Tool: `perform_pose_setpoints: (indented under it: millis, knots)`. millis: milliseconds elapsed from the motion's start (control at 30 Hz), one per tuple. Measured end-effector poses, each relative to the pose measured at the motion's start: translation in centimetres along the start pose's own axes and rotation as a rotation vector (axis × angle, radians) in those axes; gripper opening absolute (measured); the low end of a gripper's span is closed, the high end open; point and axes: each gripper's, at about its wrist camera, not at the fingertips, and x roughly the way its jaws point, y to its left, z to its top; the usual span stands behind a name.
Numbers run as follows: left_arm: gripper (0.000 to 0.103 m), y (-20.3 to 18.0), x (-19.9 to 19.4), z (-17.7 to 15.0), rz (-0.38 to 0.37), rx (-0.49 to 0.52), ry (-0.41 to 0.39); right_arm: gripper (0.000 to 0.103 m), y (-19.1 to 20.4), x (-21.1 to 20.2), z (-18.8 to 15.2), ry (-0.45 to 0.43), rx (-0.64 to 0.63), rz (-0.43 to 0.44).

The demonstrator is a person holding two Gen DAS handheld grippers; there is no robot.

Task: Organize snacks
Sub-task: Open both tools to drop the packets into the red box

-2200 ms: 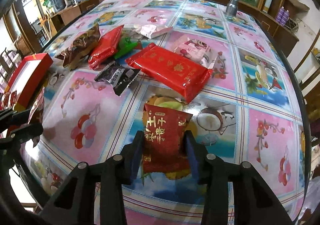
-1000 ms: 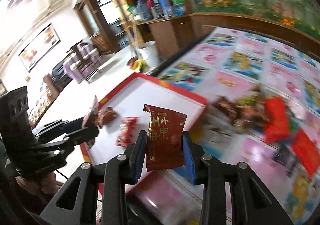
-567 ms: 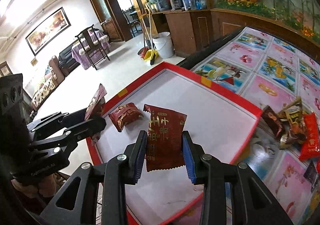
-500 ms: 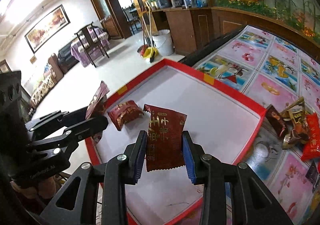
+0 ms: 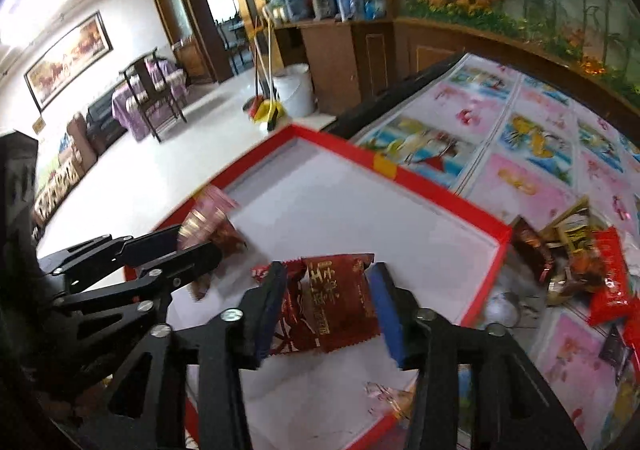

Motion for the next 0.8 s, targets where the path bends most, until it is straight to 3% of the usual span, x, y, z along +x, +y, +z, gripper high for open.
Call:
perform_pose_setpoints:
  millis: [167,233,533,800]
  knots:
    - [0.064,-1.4,-3.2,0.1,0.039,0.036,-0.082,0.059,-1.5,-3.9,-0.1,-0.092,0.029,-0.022]
    - [0.076,-2.2,-4.8,0.2,0.06,0.048,-0.11,0.06,-2.1,-5.4,-0.4,-0.115,0.04,-0.031]
    - [0.084,-5.7,-10.5,-0.9,0.109,0.097,-0.232,0.064,-3.9,-12.6,-3.4,-0.234,0.073,-0.073]
    - [0.084,-6.6,-15.5,-3.0,0.144,0.097,-0.335,0.073,-2.4,-19.1,-6.7,-0.37,0.073,-0.095]
